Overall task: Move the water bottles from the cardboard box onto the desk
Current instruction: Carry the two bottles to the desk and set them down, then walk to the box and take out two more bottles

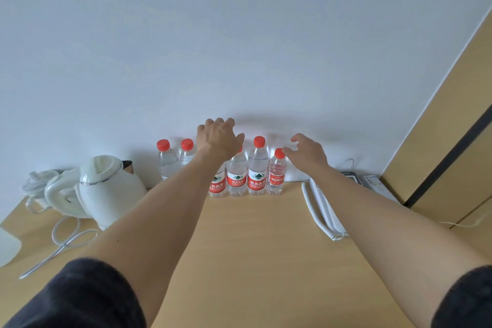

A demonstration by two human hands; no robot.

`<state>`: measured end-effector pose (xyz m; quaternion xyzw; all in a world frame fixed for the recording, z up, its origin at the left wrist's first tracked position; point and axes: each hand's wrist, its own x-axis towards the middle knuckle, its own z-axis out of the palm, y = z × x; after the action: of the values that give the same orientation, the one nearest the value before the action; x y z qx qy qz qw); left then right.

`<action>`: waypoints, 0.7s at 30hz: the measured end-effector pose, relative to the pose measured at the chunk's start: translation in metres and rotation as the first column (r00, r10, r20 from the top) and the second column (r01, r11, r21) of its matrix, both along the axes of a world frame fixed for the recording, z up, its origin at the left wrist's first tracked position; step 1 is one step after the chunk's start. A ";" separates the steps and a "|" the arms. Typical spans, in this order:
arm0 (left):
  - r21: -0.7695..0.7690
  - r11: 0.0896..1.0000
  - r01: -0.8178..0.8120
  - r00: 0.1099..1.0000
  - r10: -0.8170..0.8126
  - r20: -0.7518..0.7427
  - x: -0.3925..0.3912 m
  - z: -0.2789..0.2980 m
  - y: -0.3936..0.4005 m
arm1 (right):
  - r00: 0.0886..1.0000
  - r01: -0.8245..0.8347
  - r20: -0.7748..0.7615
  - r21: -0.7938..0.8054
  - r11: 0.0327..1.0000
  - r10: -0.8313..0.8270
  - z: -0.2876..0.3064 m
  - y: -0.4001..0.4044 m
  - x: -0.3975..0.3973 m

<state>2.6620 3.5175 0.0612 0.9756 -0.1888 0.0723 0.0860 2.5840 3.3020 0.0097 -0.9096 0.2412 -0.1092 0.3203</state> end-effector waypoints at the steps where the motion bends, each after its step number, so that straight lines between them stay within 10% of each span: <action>1: 0.018 1.000 0.010 1.000 -0.009 -0.010 -0.001 0.001 0.000 | 1.000 0.001 -0.003 -0.021 1.000 -0.001 0.002 0.001 -0.004; 21: 0.062 0.904 0.422 0.906 -0.421 -0.037 -0.088 0.008 -0.127 | 0.966 0.238 -0.065 -0.151 0.959 -0.250 0.035 -0.061 -0.150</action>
<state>2.5737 3.3901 0.0691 0.9149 -0.3964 0.0343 0.0681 2.4337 3.2406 0.0451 -0.8971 0.3564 -0.1268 0.2282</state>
